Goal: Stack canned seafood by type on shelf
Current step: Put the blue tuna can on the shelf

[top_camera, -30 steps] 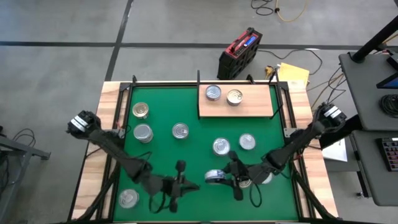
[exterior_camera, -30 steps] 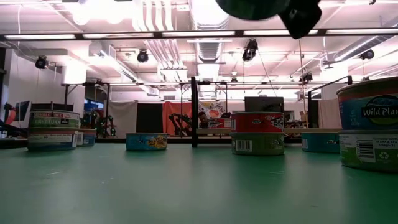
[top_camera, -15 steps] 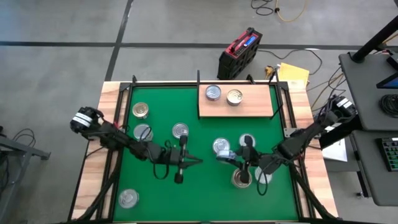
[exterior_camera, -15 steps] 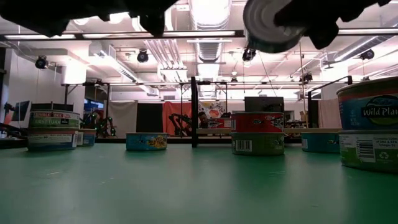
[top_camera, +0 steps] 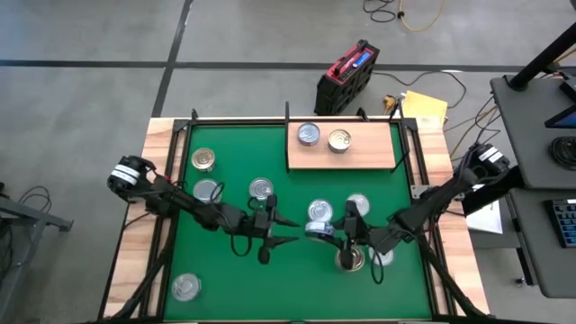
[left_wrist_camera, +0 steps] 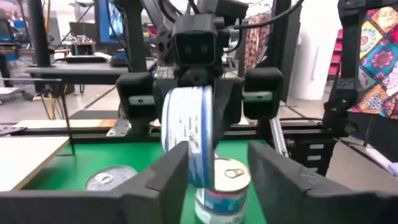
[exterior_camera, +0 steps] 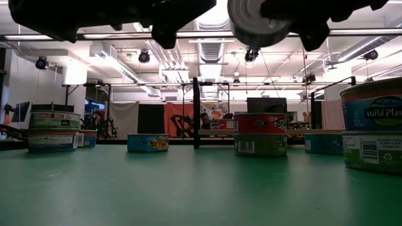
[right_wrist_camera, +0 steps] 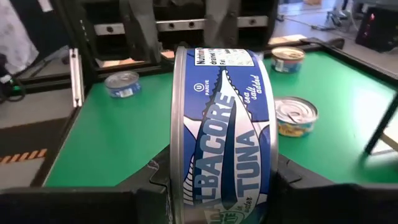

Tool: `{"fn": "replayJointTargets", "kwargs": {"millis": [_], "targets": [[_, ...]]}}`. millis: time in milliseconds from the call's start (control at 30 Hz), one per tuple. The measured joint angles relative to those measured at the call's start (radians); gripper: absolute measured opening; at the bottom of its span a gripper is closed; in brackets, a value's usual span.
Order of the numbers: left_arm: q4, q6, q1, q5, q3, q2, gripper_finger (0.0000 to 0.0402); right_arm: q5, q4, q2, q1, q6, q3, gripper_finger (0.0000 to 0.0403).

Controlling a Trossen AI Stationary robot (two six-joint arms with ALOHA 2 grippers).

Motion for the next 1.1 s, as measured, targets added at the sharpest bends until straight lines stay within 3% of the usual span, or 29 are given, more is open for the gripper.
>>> {"fn": "replayJointTargets", "kwargs": {"millis": [167,333,1100], "targets": [[-0.001,0.001,0.001,-0.001,0.030,0.039,0.0210,-0.023,0.084,0.040,-0.002,-0.025,0.001,0.0123],[0.003,0.005,0.000,-0.012,0.054,0.075,0.0233,-0.017,0.089,0.047,0.000,-0.033,-0.001,0.0123],[-0.002,0.000,0.002,-0.052,0.133,0.183,0.0232,-0.019,0.216,0.089,-0.003,-0.151,0.001,0.0123]]}}
